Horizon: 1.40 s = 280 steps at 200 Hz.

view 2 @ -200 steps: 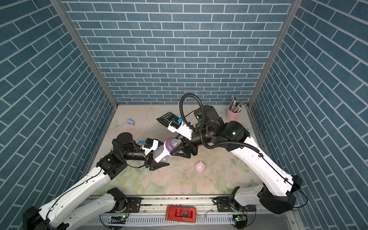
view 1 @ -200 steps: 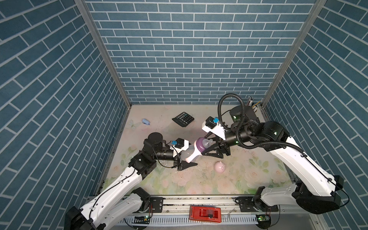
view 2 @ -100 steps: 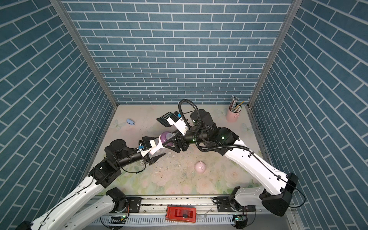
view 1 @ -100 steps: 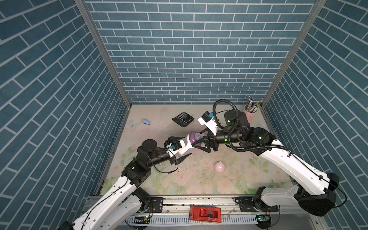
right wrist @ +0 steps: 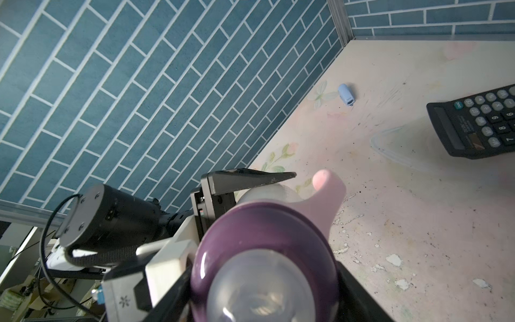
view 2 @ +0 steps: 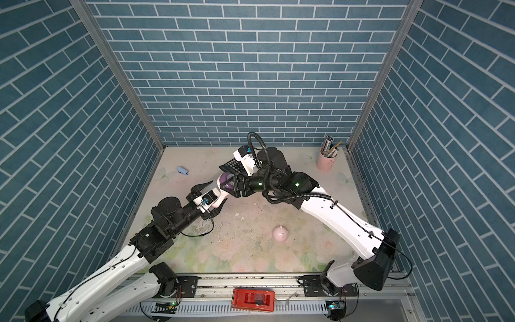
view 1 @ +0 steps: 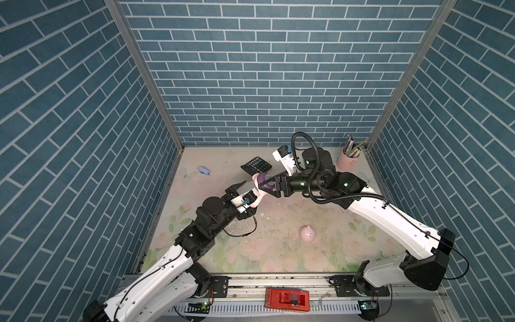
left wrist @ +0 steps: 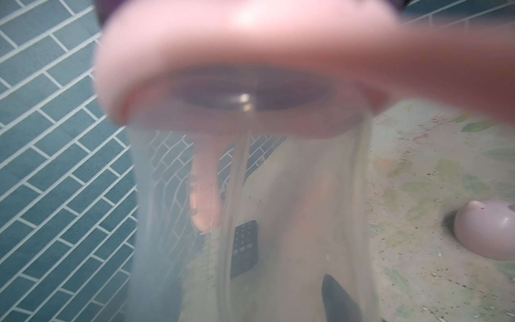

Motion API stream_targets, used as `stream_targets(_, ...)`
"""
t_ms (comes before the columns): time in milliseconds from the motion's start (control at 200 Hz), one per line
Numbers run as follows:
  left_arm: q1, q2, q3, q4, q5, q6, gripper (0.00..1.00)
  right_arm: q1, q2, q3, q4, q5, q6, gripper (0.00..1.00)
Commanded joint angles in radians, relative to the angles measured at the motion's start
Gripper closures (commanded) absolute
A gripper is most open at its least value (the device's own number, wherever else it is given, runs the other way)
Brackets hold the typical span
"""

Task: Assemble the baby bottles
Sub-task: Screw the nipple onto the baby bottle.

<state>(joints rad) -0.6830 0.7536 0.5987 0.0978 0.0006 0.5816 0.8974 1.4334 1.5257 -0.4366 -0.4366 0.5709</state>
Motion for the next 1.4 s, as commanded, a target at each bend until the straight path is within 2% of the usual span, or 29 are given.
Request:
stream_targets(0, -0.050, 0.001, -0.023, 0.085, -0.110, 0.174, 0.80, -0.029, 0.054, 0.048, 0.008, 0.158, 0.200, 1.00)
stream_targets(410, -0.173, 0.086, -0.056, 0.179, -0.395, 0.431, 0.80, -0.069, 0.157, 0.076, 0.039, 0.116, 0.435, 1.00)
stream_targets(545, -0.194, 0.112, -0.083, 0.257, -0.454, 0.500, 0.80, -0.071, 0.178, 0.094, 0.038, 0.117, 0.478, 1.00)
stream_targets(660, -0.199, 0.114, -0.096, 0.269, -0.463, 0.504, 0.81, -0.074, 0.181, 0.109, 0.018, 0.102, 0.490, 1.00)
stream_targets(750, -0.197, 0.094, -0.077, 0.218, -0.439, 0.426, 0.85, -0.075, 0.164, 0.117, -0.021, 0.077, 0.410, 0.75)
stream_targets(840, -0.192, 0.059, -0.066, 0.169, -0.376, 0.332, 0.89, -0.076, 0.097, 0.079, -0.048, 0.083, 0.296, 0.37)
stream_targets(890, -0.185, 0.039, -0.074, 0.167, -0.336, 0.293, 0.90, -0.081, 0.050, 0.055, -0.059, 0.072, 0.240, 0.25)
stream_targets(935, -0.176, 0.024, -0.073, 0.154, -0.302, 0.244, 0.91, -0.086, 0.011, 0.037, -0.068, 0.051, 0.191, 0.19)
stream_targets(1050, -0.132, -0.014, -0.048, 0.059, -0.156, 0.106, 0.91, -0.087, -0.080, 0.045, -0.150, -0.020, -0.025, 0.15)
stream_targets(1200, -0.070, -0.058, -0.008, -0.041, 0.095, -0.049, 0.92, -0.087, -0.221, 0.010, -0.244, -0.093, -0.342, 0.13)
stream_targets(1315, -0.005, -0.056, 0.055, -0.129, 0.334, -0.151, 0.92, -0.087, -0.340, -0.109, -0.147, -0.194, -0.472, 0.11)
stream_targets(1395, 0.017, -0.046, 0.094, -0.170, 0.487, -0.196, 0.92, -0.087, -0.360, -0.134, -0.135, -0.247, -0.531, 0.12)
